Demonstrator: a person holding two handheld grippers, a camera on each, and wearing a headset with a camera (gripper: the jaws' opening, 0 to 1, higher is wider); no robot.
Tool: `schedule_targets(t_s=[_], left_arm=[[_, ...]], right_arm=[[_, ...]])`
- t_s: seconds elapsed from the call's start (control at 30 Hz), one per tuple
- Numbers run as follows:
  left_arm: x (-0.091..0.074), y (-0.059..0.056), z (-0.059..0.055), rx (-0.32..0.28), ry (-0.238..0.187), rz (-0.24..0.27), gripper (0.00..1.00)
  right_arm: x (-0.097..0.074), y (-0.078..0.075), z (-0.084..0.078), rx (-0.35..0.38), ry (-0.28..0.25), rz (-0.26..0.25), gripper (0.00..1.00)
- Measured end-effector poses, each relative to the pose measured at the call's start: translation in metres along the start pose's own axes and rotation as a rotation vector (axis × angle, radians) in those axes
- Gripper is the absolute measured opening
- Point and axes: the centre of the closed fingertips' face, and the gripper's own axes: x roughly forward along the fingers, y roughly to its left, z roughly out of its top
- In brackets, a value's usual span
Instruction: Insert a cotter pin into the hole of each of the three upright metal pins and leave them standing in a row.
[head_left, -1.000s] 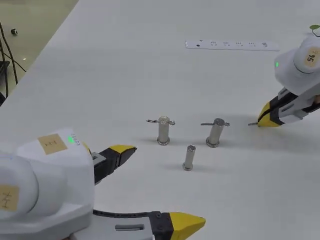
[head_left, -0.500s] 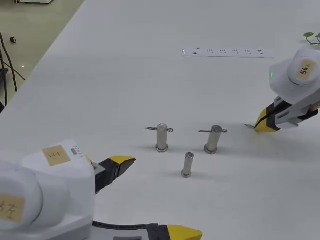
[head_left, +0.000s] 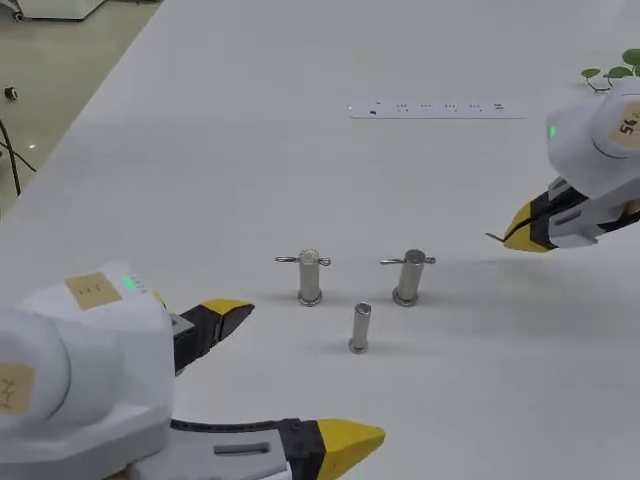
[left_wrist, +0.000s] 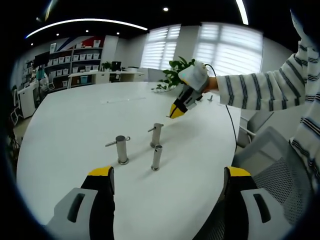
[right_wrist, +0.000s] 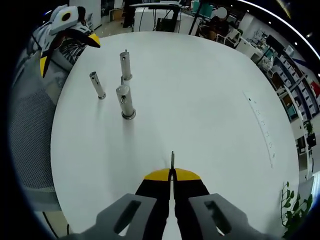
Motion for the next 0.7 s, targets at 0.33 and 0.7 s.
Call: schedule_targets(t_s=[0.33,0.7], left_arm=[[0.000,0.005,0.015,-0.016,-0.019,-0.007,0.84],[0.010,0.003,0.044,-0.040,-0.050,-0.047,0.75]], right_arm=[[-0.029,0.012,0.018,-0.044,-0.069,-0.055,0.00],[-0.052,0.031,0.030,-0.088,-0.145,-0.125,0.00]])
